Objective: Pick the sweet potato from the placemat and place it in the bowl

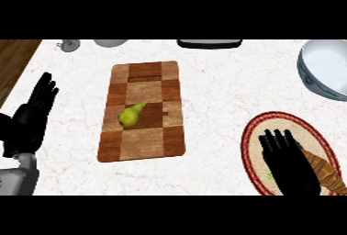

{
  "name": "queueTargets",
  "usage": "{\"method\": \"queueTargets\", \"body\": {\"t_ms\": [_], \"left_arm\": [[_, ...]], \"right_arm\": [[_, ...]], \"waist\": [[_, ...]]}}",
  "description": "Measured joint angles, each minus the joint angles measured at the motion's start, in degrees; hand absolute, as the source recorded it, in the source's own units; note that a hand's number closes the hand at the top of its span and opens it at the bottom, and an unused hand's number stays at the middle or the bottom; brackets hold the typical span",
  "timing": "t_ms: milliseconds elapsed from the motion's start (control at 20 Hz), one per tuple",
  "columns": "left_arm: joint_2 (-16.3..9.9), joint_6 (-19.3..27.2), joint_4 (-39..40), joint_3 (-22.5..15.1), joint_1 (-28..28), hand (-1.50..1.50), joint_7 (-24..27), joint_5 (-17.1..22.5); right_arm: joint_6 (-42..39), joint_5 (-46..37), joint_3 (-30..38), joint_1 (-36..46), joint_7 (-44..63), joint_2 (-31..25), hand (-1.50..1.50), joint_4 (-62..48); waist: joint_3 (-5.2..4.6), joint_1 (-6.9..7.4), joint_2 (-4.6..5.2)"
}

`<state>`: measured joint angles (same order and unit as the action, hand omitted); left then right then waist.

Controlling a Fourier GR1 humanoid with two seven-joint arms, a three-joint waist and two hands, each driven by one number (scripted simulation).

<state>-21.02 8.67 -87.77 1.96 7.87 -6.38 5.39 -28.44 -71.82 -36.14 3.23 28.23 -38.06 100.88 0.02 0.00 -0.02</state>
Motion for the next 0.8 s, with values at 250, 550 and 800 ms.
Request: {"method": "queueTargets", "body": {"t_ms": [250,550,800], "left_arm": [[0.6,-1.4,-1.9,1.3,-1.8,0.00,-0.4,-0.4],[2.2,-1.7,-1.2,1.7,-0.8,0.00,-0.5,-2.4],[3.6,-2.0,-0.6,2.2,-0.1,0.00,-0.5,-3.6]], "right_arm": [[2.8,-2.7,1.5,-2.1,-1.6,1.9,-1.50,-3.0],[6.6,-6.3,3.2,-2.8,-4.0,4.4,-1.50,-6.9],[5.3,-6.7,6.4,-1.0,-6.9,6.8,1.50,-10.9]], "waist": [[0.01,0.02,-0.01],[0.00,-0.02,0.00],[-0.04,0.02,0.00]]}}
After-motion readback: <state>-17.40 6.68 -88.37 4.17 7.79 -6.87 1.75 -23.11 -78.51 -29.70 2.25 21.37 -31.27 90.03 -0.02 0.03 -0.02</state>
